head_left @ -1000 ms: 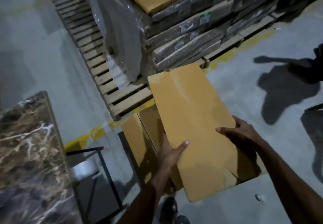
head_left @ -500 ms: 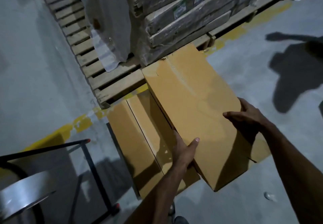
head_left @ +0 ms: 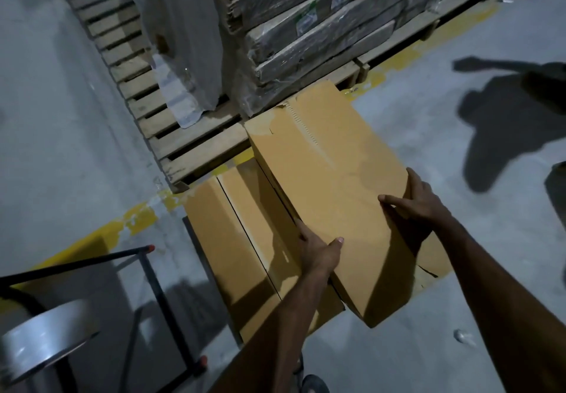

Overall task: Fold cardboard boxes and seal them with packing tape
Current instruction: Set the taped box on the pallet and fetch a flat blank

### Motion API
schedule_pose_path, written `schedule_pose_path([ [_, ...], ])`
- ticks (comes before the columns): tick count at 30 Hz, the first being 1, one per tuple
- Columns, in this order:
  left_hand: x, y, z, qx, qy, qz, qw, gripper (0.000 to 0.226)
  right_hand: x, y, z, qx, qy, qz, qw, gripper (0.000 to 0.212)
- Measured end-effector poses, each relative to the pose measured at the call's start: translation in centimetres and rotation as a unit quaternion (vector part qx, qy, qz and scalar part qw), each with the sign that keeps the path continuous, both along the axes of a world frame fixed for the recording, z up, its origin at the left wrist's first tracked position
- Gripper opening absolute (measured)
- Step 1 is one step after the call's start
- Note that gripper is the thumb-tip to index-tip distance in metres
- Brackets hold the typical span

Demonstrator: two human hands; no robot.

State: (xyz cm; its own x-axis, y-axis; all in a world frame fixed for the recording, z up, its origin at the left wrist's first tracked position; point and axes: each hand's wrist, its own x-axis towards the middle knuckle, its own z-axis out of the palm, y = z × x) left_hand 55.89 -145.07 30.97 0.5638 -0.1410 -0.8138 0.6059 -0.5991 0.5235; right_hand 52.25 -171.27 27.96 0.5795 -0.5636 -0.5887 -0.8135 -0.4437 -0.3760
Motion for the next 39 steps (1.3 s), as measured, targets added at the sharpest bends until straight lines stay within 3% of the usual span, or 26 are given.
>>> schedule_pose_path([
  [4,2.0,0.4,3.9,0.066,-0.113,-0.107,0.986,0.115,0.7,4.3,3.1,-0.106,-0.01,0.033,0.994,0.105],
  [11,5.5,2.4,16.5,0.083,-0.268,-0.163,0.946,0.1,4.2,14.3,14.9,-0.05,-0.097,0.078,0.991,0.094],
  [17,5.0,9.1,31.0,0.042,-0.34,-0.102,0.934,0.089,4.3,23.2,30.3,-0.004,-0.213,0.116,0.97,0.08],
  [26,0.8,29.3,47.9,0.093,-0.464,-0.029,0.881,0.087,2.5,39.2,50.2,0.033,-0.34,0.252,0.906,0.091],
  [32,-4.5,45.0,53.3,0.13,-0.485,0.099,0.859,0.088,0.5,53.5,57.4,0.073,-0.365,0.352,0.859,0.088],
  [39,-11.7,63.7,54.3,0.178,-0.471,0.192,0.842,0.09,-3.3,71.2,59.4,0.071,-0.372,0.439,0.815,0.084],
])
